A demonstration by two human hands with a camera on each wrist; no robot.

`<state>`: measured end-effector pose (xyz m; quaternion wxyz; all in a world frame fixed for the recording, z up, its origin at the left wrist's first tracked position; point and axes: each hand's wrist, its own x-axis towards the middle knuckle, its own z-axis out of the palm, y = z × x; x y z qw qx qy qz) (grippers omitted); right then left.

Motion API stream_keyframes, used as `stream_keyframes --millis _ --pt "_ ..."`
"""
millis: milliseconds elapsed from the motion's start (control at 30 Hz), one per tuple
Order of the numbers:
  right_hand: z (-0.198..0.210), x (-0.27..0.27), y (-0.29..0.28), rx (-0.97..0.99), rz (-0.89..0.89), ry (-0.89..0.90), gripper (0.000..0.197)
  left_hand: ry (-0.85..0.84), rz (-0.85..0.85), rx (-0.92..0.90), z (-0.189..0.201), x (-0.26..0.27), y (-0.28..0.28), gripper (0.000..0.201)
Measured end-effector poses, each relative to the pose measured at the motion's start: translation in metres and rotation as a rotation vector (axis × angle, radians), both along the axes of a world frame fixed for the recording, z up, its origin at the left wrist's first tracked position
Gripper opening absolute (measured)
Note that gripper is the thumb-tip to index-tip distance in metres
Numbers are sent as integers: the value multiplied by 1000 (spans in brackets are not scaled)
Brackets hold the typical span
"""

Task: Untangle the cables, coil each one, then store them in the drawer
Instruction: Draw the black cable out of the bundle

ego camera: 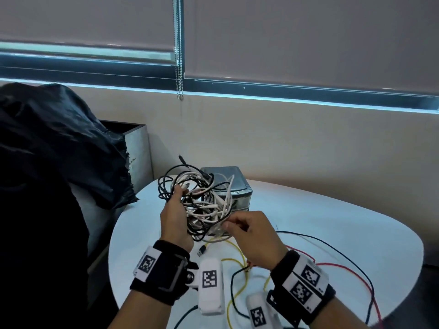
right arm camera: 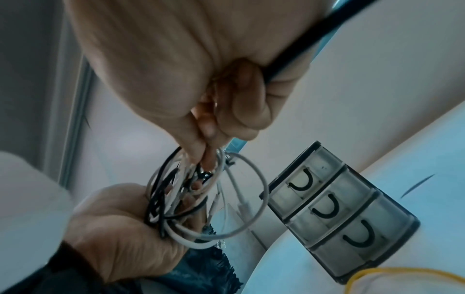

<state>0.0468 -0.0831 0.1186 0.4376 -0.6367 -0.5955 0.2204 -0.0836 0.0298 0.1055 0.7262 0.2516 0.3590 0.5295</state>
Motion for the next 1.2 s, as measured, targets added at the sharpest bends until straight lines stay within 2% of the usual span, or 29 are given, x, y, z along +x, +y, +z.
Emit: stream_keyframes --millis 133,300,400,533,633,667,700,800,933,1033,1200 --pt "6 3 -11 31 26 -21 20 -56 80 -36 4 -8 11 41" --pt "18 4 -17 63 84 -30 15 -176 93 -62 11 -9 30 50" --pt "26 1 -22 97 120 -65 17 -212 115 -40 21 -13 42 35" --pt "33 11 -28 130 105 -108 18 -321 4 -33 25 -18 40 45" --pt "27 17 -21 91 78 -8 17 -263 -137 62 29 -9 14 47" --pt "25 16 -18 69 78 10 18 -224 -156 73 26 -3 7 38" --pt "23 13 -15 50 77 14 20 -200 -160 73 25 3 -1 27" --pt "18 5 -8 66 47 29 29 -165 -81 44 18 12 -9 20" --pt "13 2 -1 137 42 26 33 -243 -166 30 11 19 -19 26" --pt "7 2 4 151 15 -49 26 -233 -183 -4 4 18 -21 29" --pt "1 4 3 135 1 -82 20 -215 -245 -34 5 16 -19 46"
